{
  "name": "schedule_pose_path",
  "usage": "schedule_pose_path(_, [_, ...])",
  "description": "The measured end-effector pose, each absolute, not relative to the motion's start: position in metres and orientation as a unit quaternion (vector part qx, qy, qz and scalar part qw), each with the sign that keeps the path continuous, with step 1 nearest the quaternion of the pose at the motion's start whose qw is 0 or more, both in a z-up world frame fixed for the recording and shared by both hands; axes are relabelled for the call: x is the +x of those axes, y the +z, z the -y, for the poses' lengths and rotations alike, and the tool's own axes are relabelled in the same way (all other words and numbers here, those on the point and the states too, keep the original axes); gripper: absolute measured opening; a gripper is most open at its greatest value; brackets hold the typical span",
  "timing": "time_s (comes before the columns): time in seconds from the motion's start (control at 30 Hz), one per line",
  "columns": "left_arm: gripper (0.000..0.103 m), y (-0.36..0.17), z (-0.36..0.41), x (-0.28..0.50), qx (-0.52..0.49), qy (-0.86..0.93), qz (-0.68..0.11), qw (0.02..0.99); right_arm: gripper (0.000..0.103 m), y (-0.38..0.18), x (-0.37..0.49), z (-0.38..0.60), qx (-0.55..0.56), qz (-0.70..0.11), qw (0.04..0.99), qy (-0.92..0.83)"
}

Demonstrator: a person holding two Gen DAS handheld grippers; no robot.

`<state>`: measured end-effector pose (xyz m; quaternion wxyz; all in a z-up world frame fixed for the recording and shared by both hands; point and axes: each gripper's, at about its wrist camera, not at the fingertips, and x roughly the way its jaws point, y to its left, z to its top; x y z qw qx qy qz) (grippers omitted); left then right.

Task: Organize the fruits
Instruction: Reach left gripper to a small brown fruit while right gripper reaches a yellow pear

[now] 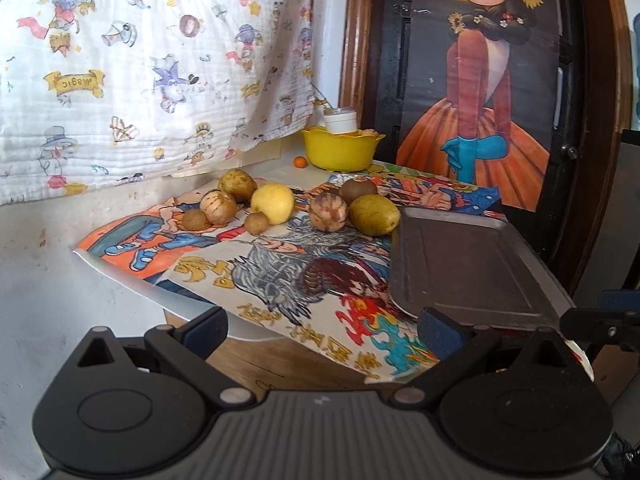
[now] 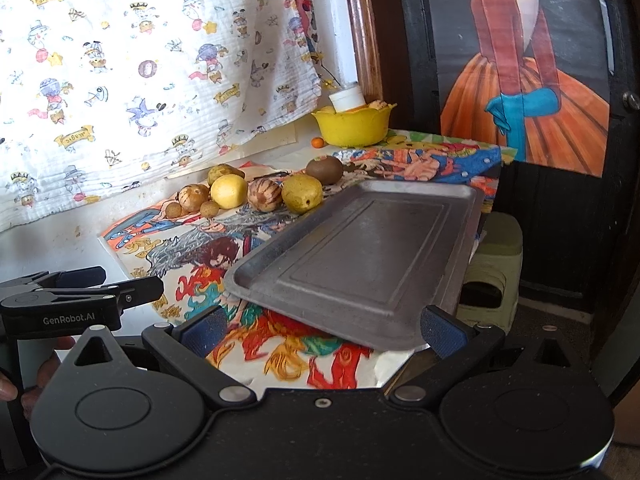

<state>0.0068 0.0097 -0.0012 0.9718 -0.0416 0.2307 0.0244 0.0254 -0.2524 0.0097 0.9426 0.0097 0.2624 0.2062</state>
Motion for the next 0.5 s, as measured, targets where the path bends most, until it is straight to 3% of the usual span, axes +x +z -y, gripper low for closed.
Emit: schedule_pose_path(0.5, [0.103, 0.021, -0.056, 0.05, -0.041, 0.051, -0.23, 0.971, 0.103, 0.069, 0.074, 0.239, 0.004, -0.268, 0.921, 0.283])
